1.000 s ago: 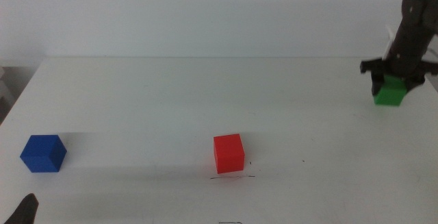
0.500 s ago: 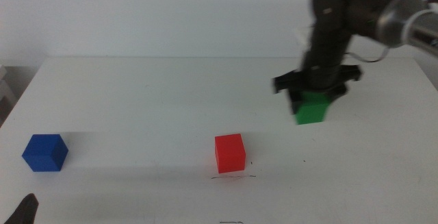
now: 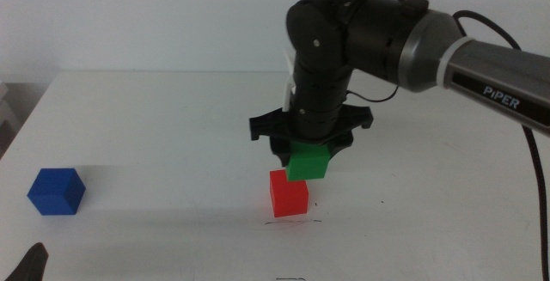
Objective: Stack red cubes first, then green, then blue cubes in a specific spot.
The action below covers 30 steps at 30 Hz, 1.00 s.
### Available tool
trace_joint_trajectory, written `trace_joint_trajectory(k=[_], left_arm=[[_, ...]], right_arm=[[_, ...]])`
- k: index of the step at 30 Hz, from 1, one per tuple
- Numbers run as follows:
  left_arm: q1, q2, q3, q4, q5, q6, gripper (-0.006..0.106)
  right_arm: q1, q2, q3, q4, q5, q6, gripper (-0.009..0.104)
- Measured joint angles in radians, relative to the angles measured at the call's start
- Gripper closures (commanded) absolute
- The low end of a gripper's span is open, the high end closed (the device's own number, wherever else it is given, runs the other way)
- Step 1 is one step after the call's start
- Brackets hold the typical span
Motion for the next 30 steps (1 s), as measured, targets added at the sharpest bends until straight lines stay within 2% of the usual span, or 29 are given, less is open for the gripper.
trace_joint_trajectory(k=[11,30], left_arm=[[0.0,0.0,0.0,0.0,0.0,0.0,0.007],[0.0,0.0,0.0,0.0,0.0,0.0,0.007]], right_arm=[[0.01,0.059,-0.032,0.008,0.001,0.076,0.096],[0.011,0.158,-0.093,0.024,-0.003,0.043,0.096]])
